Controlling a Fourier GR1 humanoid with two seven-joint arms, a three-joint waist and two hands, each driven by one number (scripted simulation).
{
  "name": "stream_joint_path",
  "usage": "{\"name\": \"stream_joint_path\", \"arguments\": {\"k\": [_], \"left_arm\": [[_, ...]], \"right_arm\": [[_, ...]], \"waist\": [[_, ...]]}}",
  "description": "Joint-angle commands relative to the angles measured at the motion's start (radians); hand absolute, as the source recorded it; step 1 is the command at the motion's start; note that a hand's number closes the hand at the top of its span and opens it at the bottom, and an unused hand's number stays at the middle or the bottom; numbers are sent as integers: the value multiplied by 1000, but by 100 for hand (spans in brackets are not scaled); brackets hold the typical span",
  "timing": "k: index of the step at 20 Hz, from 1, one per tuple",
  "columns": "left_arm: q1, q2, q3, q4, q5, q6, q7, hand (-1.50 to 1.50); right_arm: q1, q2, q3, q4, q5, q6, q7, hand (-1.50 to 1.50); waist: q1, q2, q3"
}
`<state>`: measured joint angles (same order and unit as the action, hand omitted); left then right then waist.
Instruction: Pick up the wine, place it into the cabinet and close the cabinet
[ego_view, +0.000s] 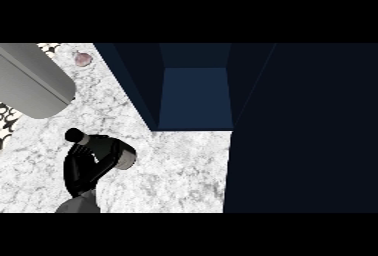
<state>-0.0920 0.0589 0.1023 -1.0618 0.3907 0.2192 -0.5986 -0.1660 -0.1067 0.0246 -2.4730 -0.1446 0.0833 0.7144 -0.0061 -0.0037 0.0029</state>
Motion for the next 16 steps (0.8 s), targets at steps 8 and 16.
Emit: {"name": "stream_joint_path", "arguments": {"k": [8,16], "left_arm": [[55,163,-129,-4,-71,-313,-13,150],[105,198,-92,-179,-105,-297,-77,150]], "right_arm": [[11,30,17,-75,-42,-11,25,-150],[60,6,-61,-53,-128,50,-37,-150]], "waist": [[0,1,-4],[6,2,-2]]}}
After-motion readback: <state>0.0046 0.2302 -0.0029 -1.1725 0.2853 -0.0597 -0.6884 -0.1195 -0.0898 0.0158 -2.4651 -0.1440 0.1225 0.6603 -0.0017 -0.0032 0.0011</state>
